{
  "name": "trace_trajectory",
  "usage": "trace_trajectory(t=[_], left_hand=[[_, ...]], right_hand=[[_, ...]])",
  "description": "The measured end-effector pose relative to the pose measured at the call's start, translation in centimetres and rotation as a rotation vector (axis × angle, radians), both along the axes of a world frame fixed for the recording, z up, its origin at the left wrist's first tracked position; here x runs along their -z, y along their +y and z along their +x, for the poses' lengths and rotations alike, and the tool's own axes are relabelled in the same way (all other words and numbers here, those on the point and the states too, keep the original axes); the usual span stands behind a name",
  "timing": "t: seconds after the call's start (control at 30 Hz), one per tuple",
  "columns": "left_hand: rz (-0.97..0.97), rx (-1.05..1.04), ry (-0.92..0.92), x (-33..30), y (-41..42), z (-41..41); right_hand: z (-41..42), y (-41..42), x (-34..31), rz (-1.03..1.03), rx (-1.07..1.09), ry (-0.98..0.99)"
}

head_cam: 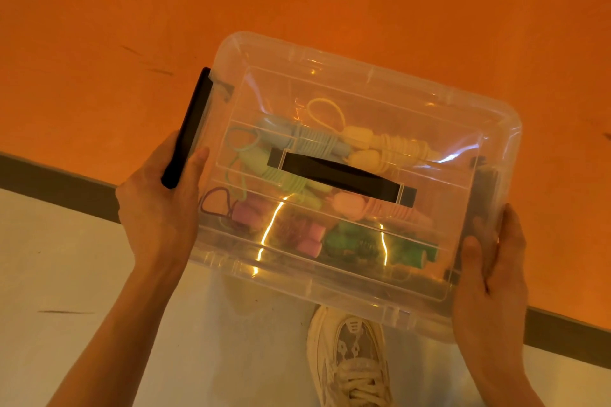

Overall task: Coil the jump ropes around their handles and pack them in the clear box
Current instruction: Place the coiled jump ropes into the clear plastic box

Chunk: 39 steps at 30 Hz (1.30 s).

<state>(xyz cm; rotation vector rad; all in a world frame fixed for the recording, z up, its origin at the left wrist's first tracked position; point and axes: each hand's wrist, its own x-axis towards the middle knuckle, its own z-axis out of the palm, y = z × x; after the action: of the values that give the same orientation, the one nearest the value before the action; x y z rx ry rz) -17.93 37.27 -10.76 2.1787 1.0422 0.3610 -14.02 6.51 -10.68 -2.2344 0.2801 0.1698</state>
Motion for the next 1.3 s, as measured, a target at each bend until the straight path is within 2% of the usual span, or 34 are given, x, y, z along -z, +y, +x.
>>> trace_trajectory(t=[0.33,0.47,0.53,0.8,0.93,1.3], left_hand=[[-0.009,0.025,0.000,0.2,0.2,0.0],[-0.043,0.053,0.001,0.2,0.3,0.0],[-0.052,0.058,-0.006,0.2,0.3,0.0],[-0.101,0.040,-0.074,0.8,0.5,-0.3],[-0.090,0.052,-0.066,0.9,0.6,-0.3],[-0.091,0.051,-0.071,0.8,0.5,-0.2]], right_hand=[[0.3,-0.2,0.3,0.056,0.064,0.049],[1.2,-0.8,1.1,0.191,0.280,0.343],[1.6,-0.9,0.9,0.251,0.325,0.409],[1.9,-1.1,-0.2,0.157,0.361,0.229],[2.0,-0.8,-0.7,0.096,0.257,0.133],[1.8,-0.9,-0.2,0.170,0.179,0.118]])
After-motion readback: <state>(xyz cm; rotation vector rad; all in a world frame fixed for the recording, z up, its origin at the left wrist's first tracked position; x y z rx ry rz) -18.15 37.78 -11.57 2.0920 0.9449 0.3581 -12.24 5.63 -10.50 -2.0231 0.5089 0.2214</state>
